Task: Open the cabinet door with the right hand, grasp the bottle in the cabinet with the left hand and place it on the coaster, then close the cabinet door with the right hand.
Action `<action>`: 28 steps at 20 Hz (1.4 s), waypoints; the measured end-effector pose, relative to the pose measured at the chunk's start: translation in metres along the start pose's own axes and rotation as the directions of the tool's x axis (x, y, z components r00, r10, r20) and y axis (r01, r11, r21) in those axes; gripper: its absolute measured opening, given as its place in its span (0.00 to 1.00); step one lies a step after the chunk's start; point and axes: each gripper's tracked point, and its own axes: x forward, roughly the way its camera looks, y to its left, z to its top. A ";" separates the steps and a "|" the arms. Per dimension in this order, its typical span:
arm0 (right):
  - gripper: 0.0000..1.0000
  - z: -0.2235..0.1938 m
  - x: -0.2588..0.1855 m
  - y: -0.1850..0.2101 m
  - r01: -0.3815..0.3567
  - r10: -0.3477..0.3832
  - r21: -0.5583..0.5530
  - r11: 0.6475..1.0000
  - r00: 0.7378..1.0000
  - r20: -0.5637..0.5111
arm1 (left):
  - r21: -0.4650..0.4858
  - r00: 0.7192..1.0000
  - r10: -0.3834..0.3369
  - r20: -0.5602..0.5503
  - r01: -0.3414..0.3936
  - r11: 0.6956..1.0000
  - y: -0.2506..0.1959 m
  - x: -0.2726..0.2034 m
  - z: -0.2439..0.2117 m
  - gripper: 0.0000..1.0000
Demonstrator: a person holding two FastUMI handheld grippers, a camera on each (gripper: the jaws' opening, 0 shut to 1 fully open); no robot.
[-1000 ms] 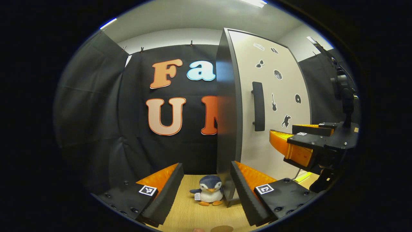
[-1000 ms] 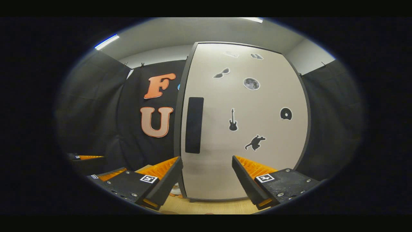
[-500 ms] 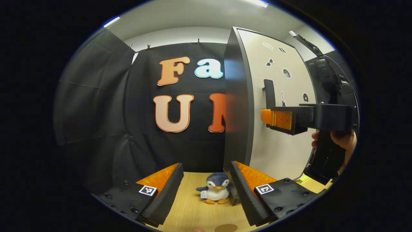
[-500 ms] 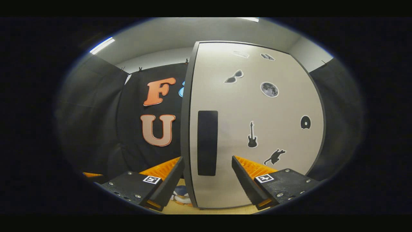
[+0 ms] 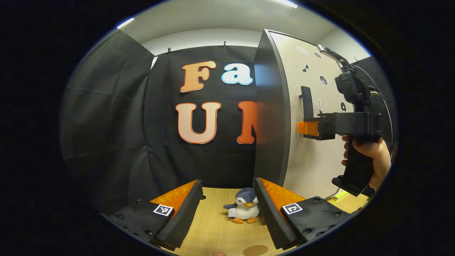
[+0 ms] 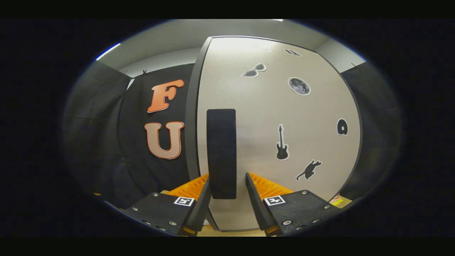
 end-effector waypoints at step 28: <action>0.22 0.013 -0.077 -0.009 -0.020 0.016 0.069 0.997 0.998 0.068 | -0.043 0.999 0.049 0.005 -0.049 0.998 0.002 -0.031 -0.002 0.96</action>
